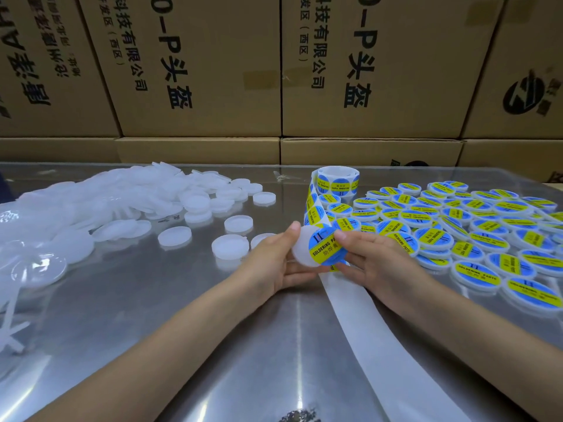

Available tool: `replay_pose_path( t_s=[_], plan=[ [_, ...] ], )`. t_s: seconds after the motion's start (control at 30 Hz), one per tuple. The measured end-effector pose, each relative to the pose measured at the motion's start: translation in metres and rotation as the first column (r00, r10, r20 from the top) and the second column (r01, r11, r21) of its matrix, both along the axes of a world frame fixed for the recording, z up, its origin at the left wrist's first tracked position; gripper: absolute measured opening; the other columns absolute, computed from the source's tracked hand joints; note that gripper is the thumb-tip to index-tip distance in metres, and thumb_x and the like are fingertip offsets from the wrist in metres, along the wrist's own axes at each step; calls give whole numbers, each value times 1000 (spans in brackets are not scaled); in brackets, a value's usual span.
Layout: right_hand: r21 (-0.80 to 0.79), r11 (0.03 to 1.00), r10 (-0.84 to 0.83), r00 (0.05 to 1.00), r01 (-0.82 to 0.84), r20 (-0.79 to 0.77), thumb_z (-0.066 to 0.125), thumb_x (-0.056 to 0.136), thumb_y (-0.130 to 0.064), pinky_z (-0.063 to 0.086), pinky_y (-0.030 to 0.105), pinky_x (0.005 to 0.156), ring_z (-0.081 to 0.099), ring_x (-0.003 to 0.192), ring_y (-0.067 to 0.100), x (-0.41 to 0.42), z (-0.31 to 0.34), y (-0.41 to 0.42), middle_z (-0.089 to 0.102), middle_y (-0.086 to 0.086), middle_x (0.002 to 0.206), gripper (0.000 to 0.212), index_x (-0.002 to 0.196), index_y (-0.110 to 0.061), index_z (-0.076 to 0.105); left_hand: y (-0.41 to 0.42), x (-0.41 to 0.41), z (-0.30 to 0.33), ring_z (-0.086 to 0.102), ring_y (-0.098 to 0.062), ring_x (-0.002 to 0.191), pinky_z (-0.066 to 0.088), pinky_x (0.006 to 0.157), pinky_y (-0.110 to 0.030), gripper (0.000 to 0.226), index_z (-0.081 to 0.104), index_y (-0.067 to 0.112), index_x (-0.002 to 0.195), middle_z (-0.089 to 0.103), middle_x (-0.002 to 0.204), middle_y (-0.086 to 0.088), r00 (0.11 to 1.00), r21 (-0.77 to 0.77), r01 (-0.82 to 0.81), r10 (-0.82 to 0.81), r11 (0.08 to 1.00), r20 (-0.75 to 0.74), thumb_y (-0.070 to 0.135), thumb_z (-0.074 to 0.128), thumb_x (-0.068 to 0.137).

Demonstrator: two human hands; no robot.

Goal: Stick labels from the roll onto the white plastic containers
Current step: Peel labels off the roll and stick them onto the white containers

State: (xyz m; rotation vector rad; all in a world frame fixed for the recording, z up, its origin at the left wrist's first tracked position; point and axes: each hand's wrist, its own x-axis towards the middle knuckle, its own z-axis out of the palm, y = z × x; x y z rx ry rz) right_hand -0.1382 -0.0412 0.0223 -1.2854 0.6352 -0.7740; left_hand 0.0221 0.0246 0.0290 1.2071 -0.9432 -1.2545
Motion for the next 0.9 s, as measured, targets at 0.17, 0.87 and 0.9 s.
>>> replay_pose_path(
  t_s=[0.17,0.87,0.9],
  plan=[
    [35,999,-6,1000,6,-5,71,62,-35,49,30,93,67,102,14,0,1,-1,73,4,104,36,90,-13,74,2,-1,1,72,-16,78,54,60,-18,38,62,21,112,74,92,-1,999,-2,45,-45,999,-1,44,35,99],
    [-12,998,-67,997,66,-31,70,65,-33,44,40,103,66,102,21,3,-4,0,73,7,101,38,93,-8,74,3,-13,0,68,-22,93,57,65,-21,42,59,16,122,72,101,-7,991,-12,61,-62,998,-117,42,38,98],
    [-9,998,-70,997,70,-30,70,66,-32,44,40,103,66,103,22,3,-4,-1,73,8,101,37,93,-8,74,3,-13,0,68,-22,93,57,64,-21,42,59,16,122,72,101,-6,990,-13,64,-65,998,-123,42,38,98]
  ],
)
